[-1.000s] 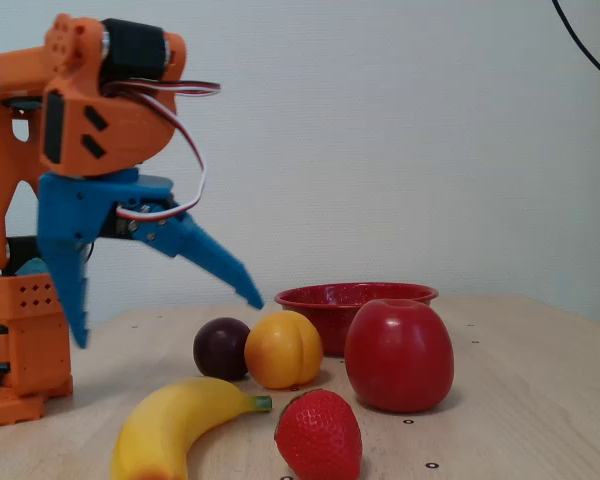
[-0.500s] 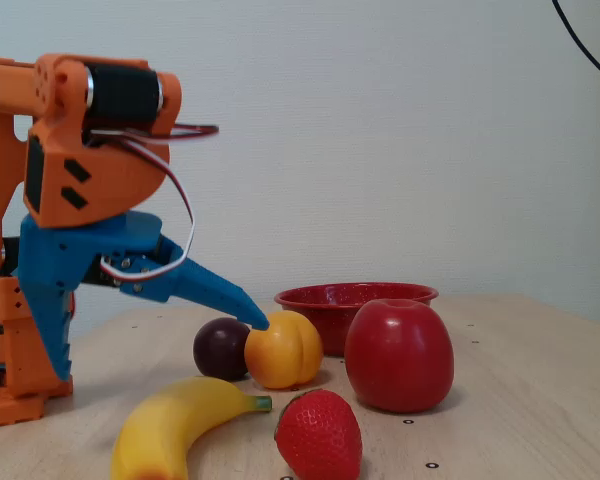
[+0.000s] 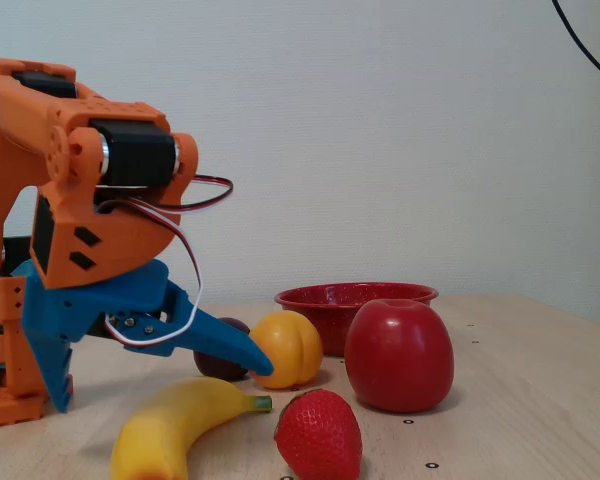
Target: Put the banana in the red bowl.
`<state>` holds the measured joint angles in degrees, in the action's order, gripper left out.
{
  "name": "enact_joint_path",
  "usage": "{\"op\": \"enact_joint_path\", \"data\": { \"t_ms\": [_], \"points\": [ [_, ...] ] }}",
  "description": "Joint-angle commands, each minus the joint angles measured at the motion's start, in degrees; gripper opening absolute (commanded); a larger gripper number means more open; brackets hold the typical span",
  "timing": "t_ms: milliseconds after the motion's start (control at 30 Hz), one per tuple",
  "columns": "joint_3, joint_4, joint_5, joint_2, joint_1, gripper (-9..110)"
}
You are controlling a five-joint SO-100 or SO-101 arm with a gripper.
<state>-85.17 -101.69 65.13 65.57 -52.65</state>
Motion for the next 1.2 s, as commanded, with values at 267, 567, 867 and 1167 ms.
{"op": "enact_joint_path", "data": {
  "t_ms": [267, 567, 867, 1167],
  "points": [
    [5.9, 4.4, -1.8, -1.5, 0.9, 73],
    [5.4, 7.8, -1.5, -2.7, 1.6, 72],
    [2.7, 11.8, -1.9, -2.8, 2.3, 72],
    [0.8, 13.2, -2.1, -2.4, 3.1, 72]
  ]
}}
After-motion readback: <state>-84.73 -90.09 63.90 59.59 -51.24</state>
